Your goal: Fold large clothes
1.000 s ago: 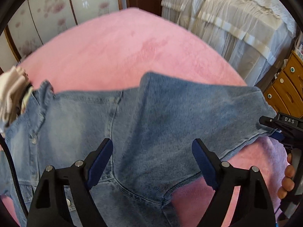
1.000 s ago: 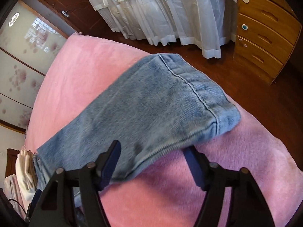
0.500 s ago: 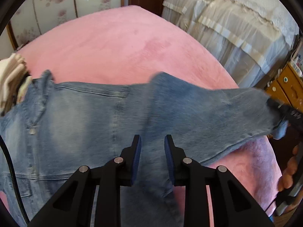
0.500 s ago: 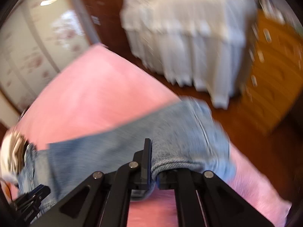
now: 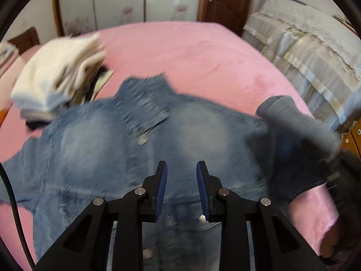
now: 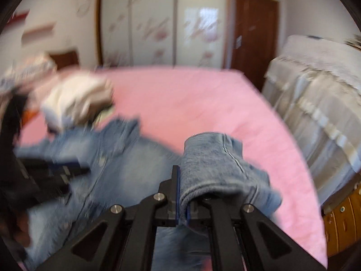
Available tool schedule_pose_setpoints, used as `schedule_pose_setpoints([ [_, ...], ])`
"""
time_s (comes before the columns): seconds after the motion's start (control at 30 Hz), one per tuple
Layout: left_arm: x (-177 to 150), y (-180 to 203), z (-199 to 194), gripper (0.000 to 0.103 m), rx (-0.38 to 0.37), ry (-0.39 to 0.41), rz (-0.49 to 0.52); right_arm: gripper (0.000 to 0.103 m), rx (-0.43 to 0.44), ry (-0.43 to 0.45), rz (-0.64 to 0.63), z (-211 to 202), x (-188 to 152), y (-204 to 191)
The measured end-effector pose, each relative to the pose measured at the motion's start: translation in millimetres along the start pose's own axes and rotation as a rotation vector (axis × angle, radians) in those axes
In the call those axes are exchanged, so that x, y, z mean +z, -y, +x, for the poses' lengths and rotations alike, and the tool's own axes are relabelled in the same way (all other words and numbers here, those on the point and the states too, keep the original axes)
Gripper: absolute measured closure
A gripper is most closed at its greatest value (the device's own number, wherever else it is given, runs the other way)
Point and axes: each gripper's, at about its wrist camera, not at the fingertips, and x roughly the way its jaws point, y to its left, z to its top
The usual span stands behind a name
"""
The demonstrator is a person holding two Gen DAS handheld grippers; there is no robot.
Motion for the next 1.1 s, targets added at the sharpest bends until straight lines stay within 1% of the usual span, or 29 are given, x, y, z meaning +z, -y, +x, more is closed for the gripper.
schedule_pose_setpoints([
  [0.07, -12, -16, 8, 0.078, -0.015, -0.040, -0.010, 0.089, -0.017, -0.081, -0.061, 32, -22, -22],
  [0.1, -16, -21, 13, 0.077, -0.021, -0.056, -0.011, 0.080, -0.041, -0.126, -0.103, 48, -36, -36],
  [0.13, -23, -25, 19, 0.077, -0.030, -0.078, -0.008, 0.076, -0.093, -0.163, -0.156, 62, -53, -49],
  [0.2, -34, -27, 28, 0.077, -0.037, -0.107, -0.004, 0.073, -0.190, -0.191, -0.253, 74, -81, -74],
  [0.23, -39, -26, 31, 0.077, -0.050, -0.120, -0.001, 0.072, -0.240, -0.170, -0.304, 72, -91, -82],
  [0.27, -44, -25, 34, 0.075, -0.068, -0.131, 0.003, 0.072, -0.271, -0.144, -0.344, 66, -97, -88],
  [0.3, -47, -22, 35, 0.075, -0.081, -0.139, 0.005, 0.068, -0.277, -0.133, -0.363, 62, -99, -89],
  [0.37, -51, -19, 40, 0.072, -0.122, -0.146, 0.011, 0.065, -0.272, -0.099, -0.382, 49, -102, -92],
  [0.43, -52, -15, 41, 0.071, -0.158, -0.145, 0.006, 0.055, -0.255, -0.067, -0.392, 35, -102, -90],
  [0.5, -52, -11, 40, 0.071, -0.187, -0.139, 0.000, 0.053, -0.230, -0.038, -0.390, 22, -101, -89],
  [0.57, -47, -6, 40, 0.071, -0.208, -0.135, -0.001, 0.053, -0.183, -0.022, -0.377, 9, -96, -90],
  [0.67, -40, 10, 39, 0.070, -0.224, -0.130, 0.021, 0.053, -0.170, -0.009, -0.319, -7, -96, -80],
  [0.73, -37, 26, 39, 0.070, -0.230, -0.131, 0.055, 0.053, -0.164, -0.022, -0.239, -16, -100, -66],
  [0.83, -33, 60, 38, 0.070, -0.236, -0.121, 0.139, 0.053, -0.144, -0.065, -0.112, -24, -104, -40],
  [0.87, -32, 70, 38, 0.069, -0.236, -0.117, 0.158, 0.053, -0.144, -0.076, -0.075, -26, -105, -30],
  [0.9, -31, 80, 38, 0.067, -0.237, -0.113, 0.179, 0.053, -0.145, -0.085, -0.046, -27, -106, -23],
  [0.97, -27, 102, 39, 0.053, -0.243, -0.103, 0.218, 0.053, -0.149, -0.102, 0.015, -30, -109, -6],
  [1.1, -20, 140, 45, 0.039, -0.210, -0.095, 0.281, 0.053, -0.147, -0.115, 0.119, -32, -113, 24],
])
